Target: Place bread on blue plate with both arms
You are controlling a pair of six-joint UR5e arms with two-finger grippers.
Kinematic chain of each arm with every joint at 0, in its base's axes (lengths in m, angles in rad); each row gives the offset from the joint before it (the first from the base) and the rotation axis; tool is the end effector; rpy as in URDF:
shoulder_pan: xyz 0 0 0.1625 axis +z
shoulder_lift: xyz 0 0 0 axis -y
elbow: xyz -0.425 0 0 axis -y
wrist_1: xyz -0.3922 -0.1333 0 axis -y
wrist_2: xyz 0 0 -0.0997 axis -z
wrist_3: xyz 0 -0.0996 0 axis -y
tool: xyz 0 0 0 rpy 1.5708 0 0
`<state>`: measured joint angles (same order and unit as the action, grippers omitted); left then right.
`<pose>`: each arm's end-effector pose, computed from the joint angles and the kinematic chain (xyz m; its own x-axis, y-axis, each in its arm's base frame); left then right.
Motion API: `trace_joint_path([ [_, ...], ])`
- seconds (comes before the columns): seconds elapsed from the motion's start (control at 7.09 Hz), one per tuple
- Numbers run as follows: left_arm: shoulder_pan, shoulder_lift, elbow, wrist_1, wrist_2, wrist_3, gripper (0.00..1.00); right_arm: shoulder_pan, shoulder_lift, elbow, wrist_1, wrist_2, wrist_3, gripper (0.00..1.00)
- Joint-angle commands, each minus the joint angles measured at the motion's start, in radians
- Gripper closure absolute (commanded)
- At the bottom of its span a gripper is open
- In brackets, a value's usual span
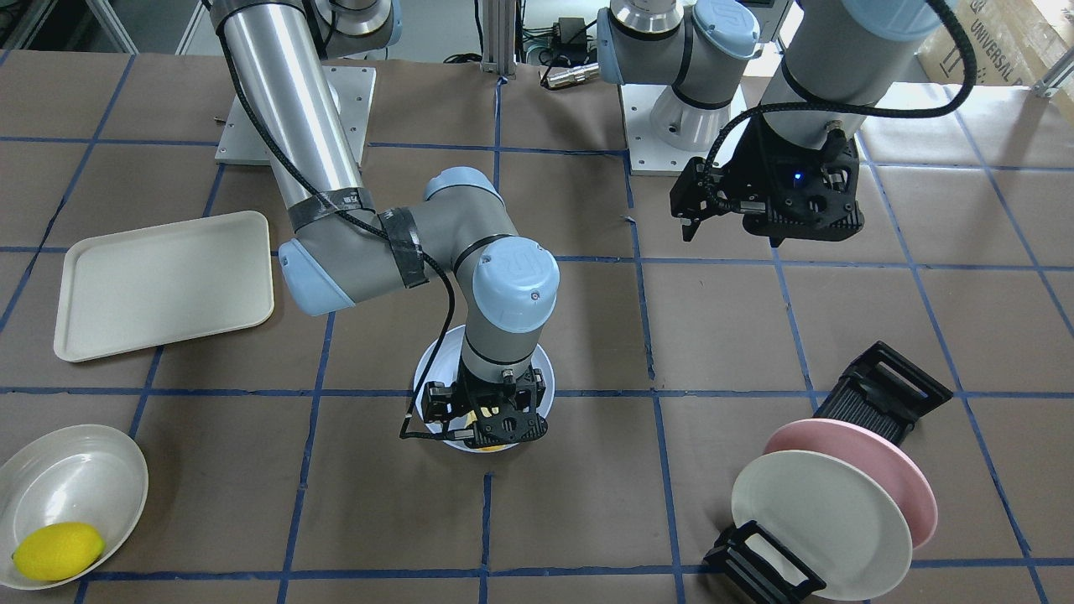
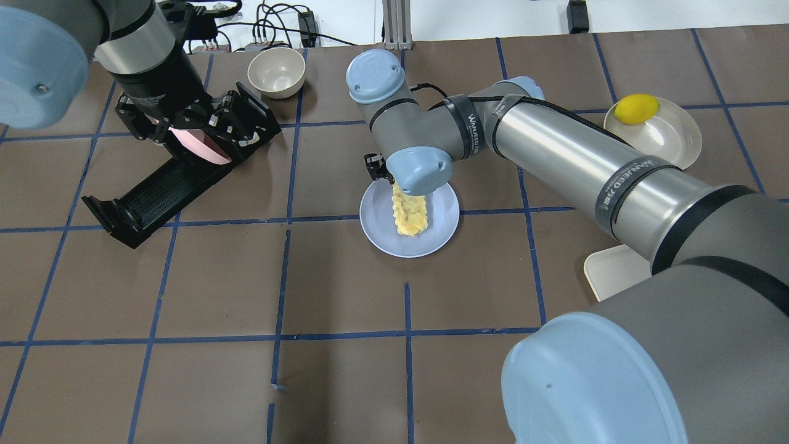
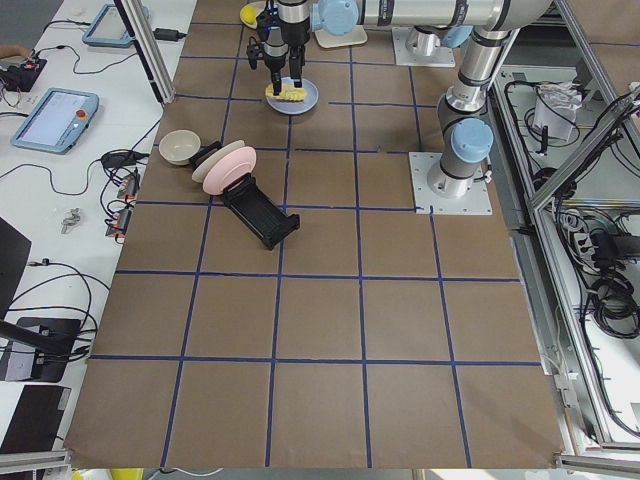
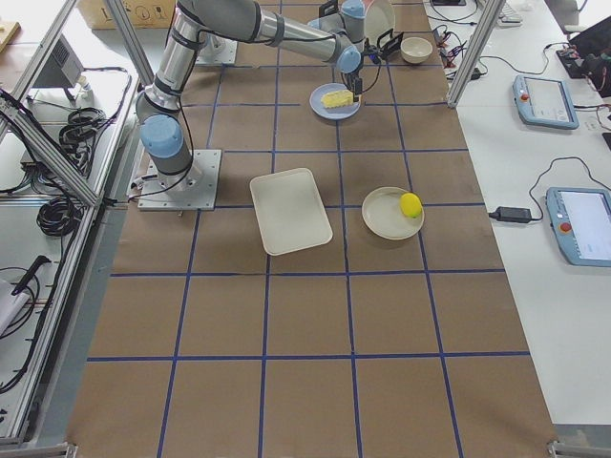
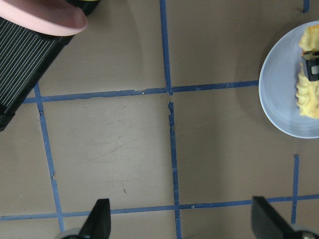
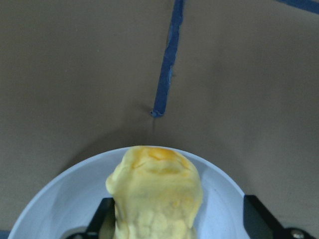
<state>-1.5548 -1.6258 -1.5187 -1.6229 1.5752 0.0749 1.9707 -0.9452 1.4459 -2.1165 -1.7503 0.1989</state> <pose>-0.1247 -0.5117 0.4808 -0.9983 0.0590 -0.0003 0.0589 0.9967 0.0552 0.3777 -0.5970 0.2253 -0.9683 -0.1865 0.1660 -0.2016 0.9763 -0.0793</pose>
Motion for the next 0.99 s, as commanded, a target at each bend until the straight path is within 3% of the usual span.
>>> trace_joint_path([
  [0.0,0.018,0.012,0.017,-0.014,-0.003,0.002,0.0,-0.015,-0.088,0.016,0.071,0.003,-0.027,0.0],
  [0.14,0.018,0.014,0.017,-0.014,-0.001,0.002,0.0,-0.05,-0.177,0.017,0.16,0.014,-0.094,0.0],
  [0.42,0.012,0.015,0.017,-0.014,0.0,0.002,0.0,-0.206,-0.41,0.074,0.312,0.121,-0.218,0.0],
  [0.85,0.012,0.015,0.017,-0.014,0.0,0.002,0.0,-0.438,-0.639,0.304,0.329,0.184,-0.404,0.0],
])
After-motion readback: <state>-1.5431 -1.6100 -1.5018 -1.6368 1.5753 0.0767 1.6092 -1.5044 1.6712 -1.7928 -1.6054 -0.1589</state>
